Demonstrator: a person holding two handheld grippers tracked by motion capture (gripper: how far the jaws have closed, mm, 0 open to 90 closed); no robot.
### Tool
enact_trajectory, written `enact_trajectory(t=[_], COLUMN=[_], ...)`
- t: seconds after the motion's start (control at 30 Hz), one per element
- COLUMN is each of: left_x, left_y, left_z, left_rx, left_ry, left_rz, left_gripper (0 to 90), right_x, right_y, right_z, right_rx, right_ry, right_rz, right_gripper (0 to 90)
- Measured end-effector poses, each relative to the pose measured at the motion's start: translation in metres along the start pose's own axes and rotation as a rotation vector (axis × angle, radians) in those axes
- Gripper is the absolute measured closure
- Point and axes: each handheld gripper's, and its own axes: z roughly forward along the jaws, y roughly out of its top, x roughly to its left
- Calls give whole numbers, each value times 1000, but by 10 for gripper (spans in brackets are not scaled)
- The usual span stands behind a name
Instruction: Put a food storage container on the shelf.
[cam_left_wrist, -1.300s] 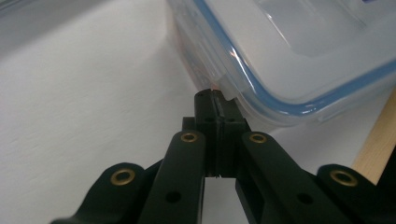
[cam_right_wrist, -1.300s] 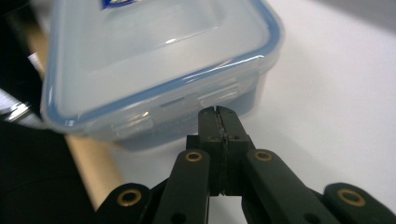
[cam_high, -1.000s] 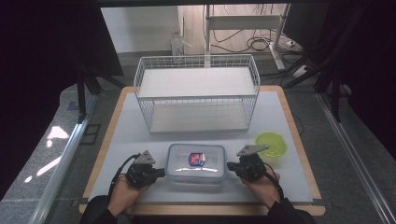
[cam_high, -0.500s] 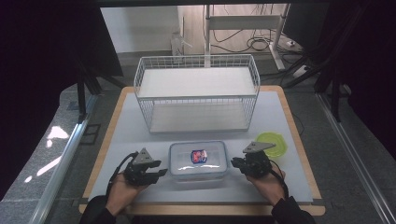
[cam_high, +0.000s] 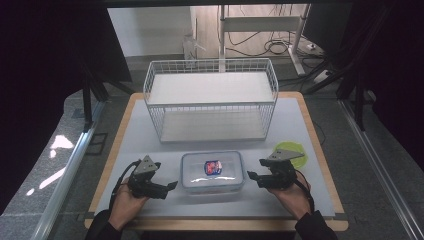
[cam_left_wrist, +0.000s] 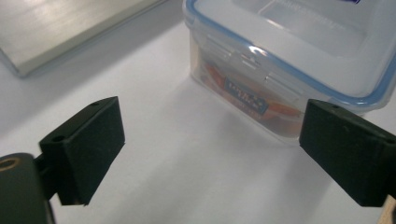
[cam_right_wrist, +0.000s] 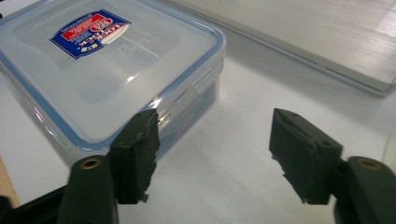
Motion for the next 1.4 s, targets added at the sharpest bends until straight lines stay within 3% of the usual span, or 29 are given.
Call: enact_trajectory(t=[0.07, 0.17, 0.47, 0.6, 0.63, 0.67, 0.7, 0.87, 0.93, 0.97, 1.1, 1.13, 1.2, 1.3, 1.4], left_x=[1, 1, 1, 3, 5, 5, 6, 8, 9, 9, 13, 14, 16, 11, 9], left_y=[0, 6, 23, 28, 30, 30, 30, 33, 33, 34, 33, 32, 30, 32, 31], left_z=[0, 0, 5, 13, 19, 19, 22, 37, 43, 49, 52, 54, 56, 50, 47], left_rx=[-16, -28, -27, -12, 3, 3, 10, 49, 57, 71, 71, 73, 85, 115, 113], left_ry=[0, -39, -127, -176, -210, -210, -224, -271, -321, -375, -393, -407, -431, -418, -413], left_rz=[4, -25, -59, -79, -98, -98, -107, -109, -119, -136, -166, -185, -223, -212, -206], left_gripper=[47, 46, 24, 17, 8, 5, 3, 1, 0, 0, 0, 0, 0, 18, 45], right_x=[0, 1, 5, 8, 9, 9, 9, 7, 5, 4, 1, -1, -2, -3, -4], right_y=[1, 3, 13, 17, 19, 19, 20, 24, 26, 28, 29, 28, 28, 27, 25], right_z=[1, 4, 14, 20, 25, 25, 30, 39, 44, 49, 56, 59, 60, 55, 53], right_rx=[-7, -13, 2, 26, 48, 48, 81, 116, 133, 147, 174, 186, 189, 206, 205], right_ry=[4, 23, 67, 98, 114, 114, 138, 197, 231, 269, 311, 344, 353, 362, 367], right_rz=[4, 11, 9, 15, 20, 20, 27, 72, 97, 126, 162, 192, 200, 226, 241], right_gripper=[258, 182, 101, 67, 45, 45, 26, 28, 39, 46, 37, 38, 45, 103, 126])
